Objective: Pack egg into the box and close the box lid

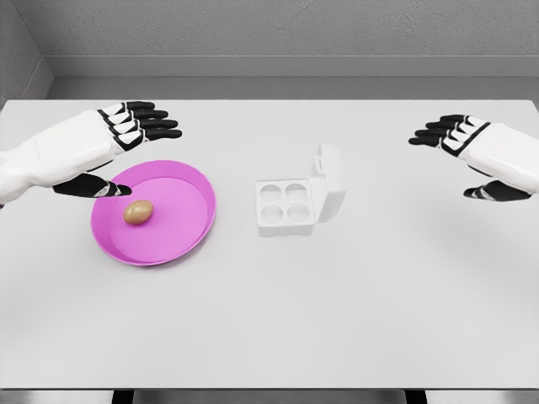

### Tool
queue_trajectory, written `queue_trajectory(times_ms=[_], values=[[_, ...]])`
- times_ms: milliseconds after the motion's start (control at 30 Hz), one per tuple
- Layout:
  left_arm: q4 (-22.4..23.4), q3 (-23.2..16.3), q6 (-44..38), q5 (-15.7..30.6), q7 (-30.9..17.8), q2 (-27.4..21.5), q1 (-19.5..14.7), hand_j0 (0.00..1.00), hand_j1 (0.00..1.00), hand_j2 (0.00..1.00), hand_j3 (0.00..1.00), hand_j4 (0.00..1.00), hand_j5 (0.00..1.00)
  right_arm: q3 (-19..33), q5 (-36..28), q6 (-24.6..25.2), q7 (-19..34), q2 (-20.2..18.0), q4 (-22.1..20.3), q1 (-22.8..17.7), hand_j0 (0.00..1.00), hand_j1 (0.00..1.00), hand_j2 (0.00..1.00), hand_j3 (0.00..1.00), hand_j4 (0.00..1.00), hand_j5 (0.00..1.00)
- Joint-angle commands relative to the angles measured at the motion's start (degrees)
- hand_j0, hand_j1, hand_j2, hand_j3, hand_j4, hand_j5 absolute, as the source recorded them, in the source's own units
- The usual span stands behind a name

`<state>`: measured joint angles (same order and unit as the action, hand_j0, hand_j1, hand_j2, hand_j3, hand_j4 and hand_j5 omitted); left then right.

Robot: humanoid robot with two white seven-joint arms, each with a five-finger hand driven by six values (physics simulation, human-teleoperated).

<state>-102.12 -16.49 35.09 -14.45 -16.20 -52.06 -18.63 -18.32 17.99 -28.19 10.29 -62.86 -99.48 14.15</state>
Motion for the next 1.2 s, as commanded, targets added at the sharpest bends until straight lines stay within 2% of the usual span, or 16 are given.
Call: queue_trajectory(times_ms=[0,167,267,300,333,400,467,500,567,633,733,833,967,1067,1133,1167], values=[[0.00,-0.03,-0.09,0.39,0.03,-0.05,0.00,1.00,1.00,1.00,1.00,1.00,1.00,-0.05,-0.23,-0.02,-0.01,0.02,-0.01,0.09,1.00,1.00,1.00,1.00,1.00,1.00],[-0.88,-0.21,-0.09,2.05,0.20,-0.05,0.96,1.00,1.00,1.00,1.00,1.00,1.00,0.39,-0.23,-0.11,0.17,0.02,0.08,0.53,1.00,1.00,1.00,1.00,1.00,1.00],[-0.97,-0.56,-0.89,14.27,0.12,-0.32,2.99,1.00,1.00,1.00,1.00,1.00,1.00,0.39,-0.15,-0.02,0.08,0.02,0.08,0.62,1.00,1.00,1.00,1.00,1.00,1.00],[-0.97,-0.82,-7.37,18.83,-0.76,-0.49,3.25,1.00,1.00,1.00,1.00,1.00,1.00,0.39,-0.15,-0.02,0.08,0.02,0.25,0.70,1.00,1.00,1.00,1.00,1.00,1.00],[-0.97,-1.17,-11.61,19.90,-3.74,-0.49,2.99,1.00,1.00,1.00,1.00,1.00,1.00,0.39,-0.23,-0.02,0.08,0.02,0.25,0.70,1.00,1.00,1.00,1.00,1.00,1.00],[-0.97,-1.26,-19.43,19.90,-6.83,-0.76,1.59,1.00,1.00,1.00,1.00,1.00,1.00,0.39,-0.23,-0.02,0.08,0.02,0.25,0.70,1.00,1.00,1.00,1.00,1.00,1.00],[-1.06,-1.61,-26.65,19.72,-12.71,-1.02,-1.14,1.00,1.00,1.00,1.00,1.00,1.00,0.39,-0.32,-0.02,-0.01,0.02,0.25,0.79,1.00,1.00,1.00,1.00,1.00,1.00],[-1.06,-2.31,-27.62,19.37,-14.64,-1.20,-2.02,1.00,1.00,1.00,1.00,1.00,1.00,0.39,-0.32,-0.02,-0.01,0.02,0.16,0.79,1.00,1.00,1.00,1.00,1.00,1.00],[-1.06,-6.71,-29.29,19.20,-16.41,-3.92,-3.69,1.00,1.00,1.00,1.00,1.00,1.00,0.39,-0.23,-0.02,-0.10,0.19,0.08,0.79,1.00,1.00,1.00,1.00,1.00,1.00],[-1.06,-11.89,-28.94,19.20,-18.80,-4.71,-6.94,1.00,1.00,1.00,1.00,1.00,1.00,0.04,-0.06,-0.02,-0.01,0.10,0.34,0.62,1.00,1.00,1.00,1.00,1.00,1.00],[-1.06,-12.86,-28.85,19.81,-18.80,-5.15,-7.91,1.00,1.00,1.00,1.00,1.00,1.00,-0.05,-0.06,-0.02,-0.01,0.10,0.34,0.70,1.00,1.00,1.00,1.00,1.00,1.00],[-1.06,-13.13,-29.55,25.26,-18.80,-5.24,-7.56,1.00,1.00,1.00,1.00,1.00,1.00,-0.14,-0.06,-0.02,-0.01,0.02,0.34,0.44,1.00,1.00,1.00,1.00,1.00,1.00],[-0.53,-12.07,-31.92,24.82,-18.80,-4.89,-7.29,0.91,0.91,0.91,0.91,0.91,0.91,-0.58,-0.06,-0.02,-0.01,0.10,0.43,0.62,1.00,1.00,1.00,1.00,1.00,1.00],[0.52,-11.28,-32.27,23.24,-18.80,-4.27,-6.94,0.90,0.90,0.90,0.90,0.90,0.90,-0.67,-0.06,-0.02,-0.01,0.10,0.43,0.62,1.00,1.00,1.00,1.00,1.00,1.00],[1.31,-11.28,-35.88,22.71,-18.80,-2.96,-6.33,0.84,0.84,0.84,0.84,0.84,0.84,-0.75,-0.06,-0.02,-0.01,0.10,0.43,0.62,1.00,1.00,1.00,1.00,1.00,1.00],[1.31,-11.37,-37.37,22.62,-16.76,-2.87,-5.54,0.82,0.82,0.82,0.82,0.82,0.82,-0.75,-0.06,-0.02,-0.01,0.10,0.43,0.62,1.00,1.00,1.00,1.00,1.00,1.00]])
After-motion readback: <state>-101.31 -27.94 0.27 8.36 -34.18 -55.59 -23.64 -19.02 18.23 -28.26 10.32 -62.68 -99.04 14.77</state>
